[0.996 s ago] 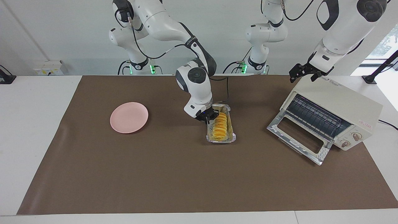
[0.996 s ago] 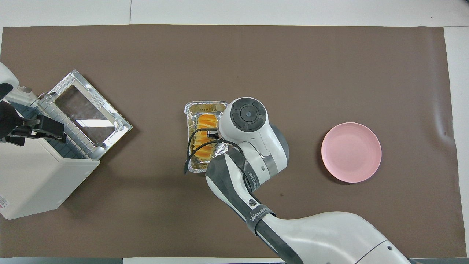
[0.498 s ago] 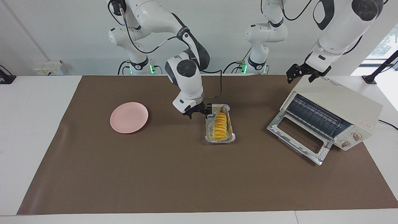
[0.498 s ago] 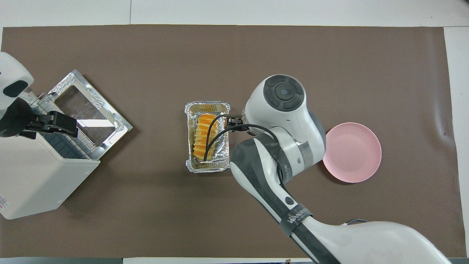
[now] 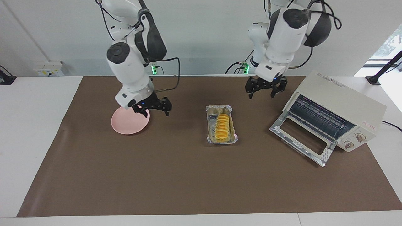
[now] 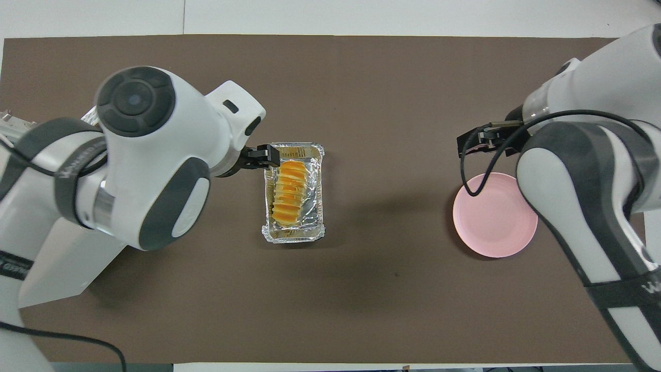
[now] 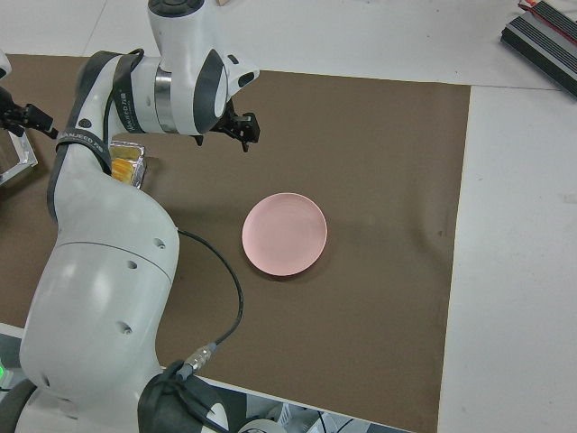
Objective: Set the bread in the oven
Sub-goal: 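Release the tray with the right gripper while the left gripper grasps it, then lift the foil tray with the left gripper and push it into the oven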
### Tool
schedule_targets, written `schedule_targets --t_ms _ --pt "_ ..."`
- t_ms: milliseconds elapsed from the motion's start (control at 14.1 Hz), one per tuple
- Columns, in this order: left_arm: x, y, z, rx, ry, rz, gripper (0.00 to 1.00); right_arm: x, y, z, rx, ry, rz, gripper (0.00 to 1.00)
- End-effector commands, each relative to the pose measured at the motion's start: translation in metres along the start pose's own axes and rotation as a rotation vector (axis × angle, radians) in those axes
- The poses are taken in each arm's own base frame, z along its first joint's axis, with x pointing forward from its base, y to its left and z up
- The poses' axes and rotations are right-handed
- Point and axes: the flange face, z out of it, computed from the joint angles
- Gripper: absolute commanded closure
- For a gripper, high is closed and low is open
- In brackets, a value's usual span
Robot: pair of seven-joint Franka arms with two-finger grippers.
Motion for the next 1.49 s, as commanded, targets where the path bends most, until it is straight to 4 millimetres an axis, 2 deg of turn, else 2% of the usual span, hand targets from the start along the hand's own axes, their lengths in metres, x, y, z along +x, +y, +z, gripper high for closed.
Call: schedule_targets --t_ms 0,142,213,285,427,498,640,854,925,996,1138,1209,1423 --pt "0.014 0.034 0.043 -0.051 0.028 -0.007 0.00 -0.027 0.034 -0.033 -0.065 -0.016 -0.092 0.00" --pt "0.004 0.063 0.063 -0.073 0.038 0.023 0.00 -0.049 0.052 -0.061 -0.093 -0.032 -0.122 0.00" --pt "0.003 0.072 0.071 -0.081 0.043 0.005 0.00 -0.057 0.056 -0.070 -0.105 -0.039 -0.143 0.00" --pt "-0.006 0.087 0.078 -0.083 0.039 0.000 0.00 -0.064 0.058 -0.079 -0.121 -0.039 -0.151 0.00" --pt "-0.029 0.117 0.114 -0.051 -0.013 0.027 0.00 -0.074 0.071 -0.089 -0.132 -0.048 -0.132 0.00" --pt "-0.037 0.122 0.131 -0.034 -0.037 0.036 0.00 -0.076 0.073 -0.088 -0.130 -0.067 -0.140 0.00" --pt "-0.044 0.117 0.148 -0.014 -0.063 0.037 0.00 -0.080 0.079 -0.090 -0.146 -0.094 -0.141 0.00" --pt "-0.052 0.112 0.170 -0.017 -0.057 0.036 0.18 -0.083 0.081 -0.115 -0.176 -0.087 -0.143 0.00" --pt "-0.051 0.112 0.170 -0.017 -0.057 0.036 0.25 -0.085 0.082 -0.123 -0.178 -0.087 -0.138 0.00" --pt "-0.051 0.112 0.169 -0.018 -0.056 0.037 0.49 -0.087 0.081 -0.131 -0.181 -0.083 -0.139 0.00" --pt "-0.050 0.112 0.169 -0.022 -0.050 0.039 0.97 -0.087 0.082 -0.133 -0.169 -0.084 -0.135 0.00" --pt "-0.049 0.110 0.170 -0.023 -0.050 0.037 1.00 -0.088 0.088 -0.134 -0.166 -0.085 -0.123 0.00" --pt "-0.050 0.110 0.169 -0.018 -0.057 0.043 1.00 -0.089 0.089 -0.135 -0.162 -0.082 -0.120 0.00"
